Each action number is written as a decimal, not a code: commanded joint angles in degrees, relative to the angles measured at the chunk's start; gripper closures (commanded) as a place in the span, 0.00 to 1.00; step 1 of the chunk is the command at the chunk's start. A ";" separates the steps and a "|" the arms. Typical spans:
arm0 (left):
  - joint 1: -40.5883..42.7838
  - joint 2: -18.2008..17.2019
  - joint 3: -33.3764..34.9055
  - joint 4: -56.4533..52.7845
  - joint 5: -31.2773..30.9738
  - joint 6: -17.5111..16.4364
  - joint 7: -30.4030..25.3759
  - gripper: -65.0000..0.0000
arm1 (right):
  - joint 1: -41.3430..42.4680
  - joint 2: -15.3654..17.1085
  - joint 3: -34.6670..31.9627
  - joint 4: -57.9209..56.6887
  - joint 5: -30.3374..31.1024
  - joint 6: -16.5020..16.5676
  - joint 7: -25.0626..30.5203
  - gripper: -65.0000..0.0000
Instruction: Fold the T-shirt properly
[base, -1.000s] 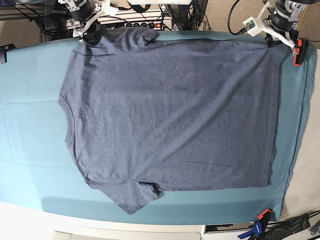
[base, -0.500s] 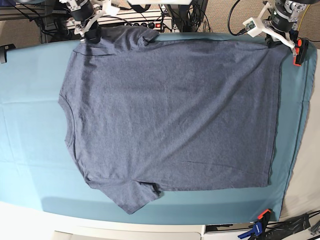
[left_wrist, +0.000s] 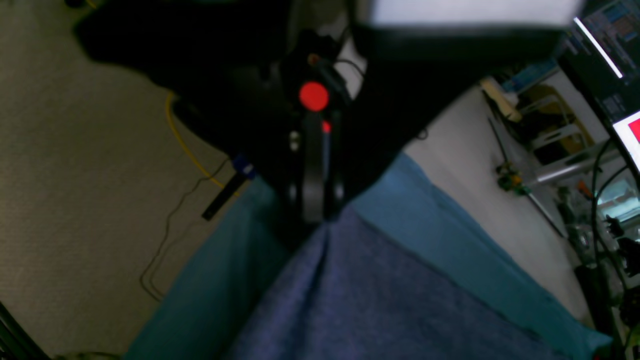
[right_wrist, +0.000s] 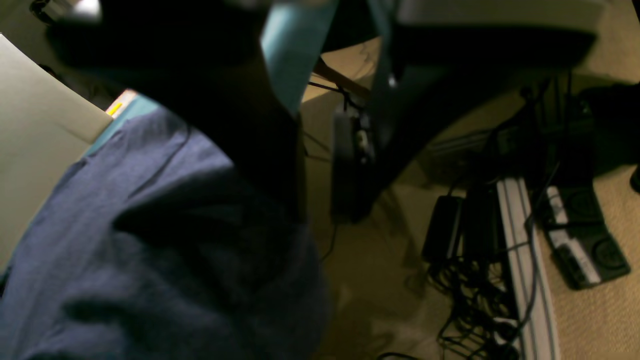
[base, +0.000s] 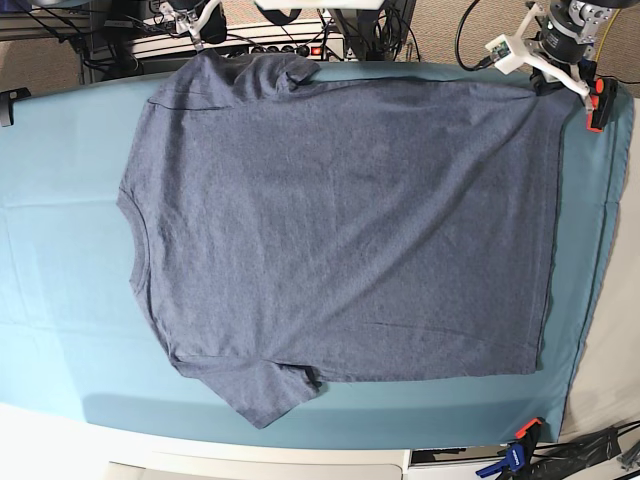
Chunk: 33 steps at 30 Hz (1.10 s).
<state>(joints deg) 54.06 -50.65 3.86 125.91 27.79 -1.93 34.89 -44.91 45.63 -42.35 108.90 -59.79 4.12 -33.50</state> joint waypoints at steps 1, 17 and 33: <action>0.37 -0.61 -0.35 0.92 0.48 0.66 -0.20 1.00 | -0.50 0.55 0.02 0.92 -1.44 -1.27 -1.22 0.86; 0.37 -0.61 -0.35 0.92 0.46 0.66 -0.17 1.00 | -2.14 0.72 0.02 0.92 -5.44 -15.41 -9.49 0.53; 0.17 -0.63 -0.35 0.92 0.48 0.66 -0.22 1.00 | -4.59 -0.70 7.63 0.90 -5.05 -17.27 -15.17 0.54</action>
<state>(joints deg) 54.04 -50.65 3.84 125.91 27.77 -1.93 34.89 -48.93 44.45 -34.74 109.03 -64.03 -12.43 -48.97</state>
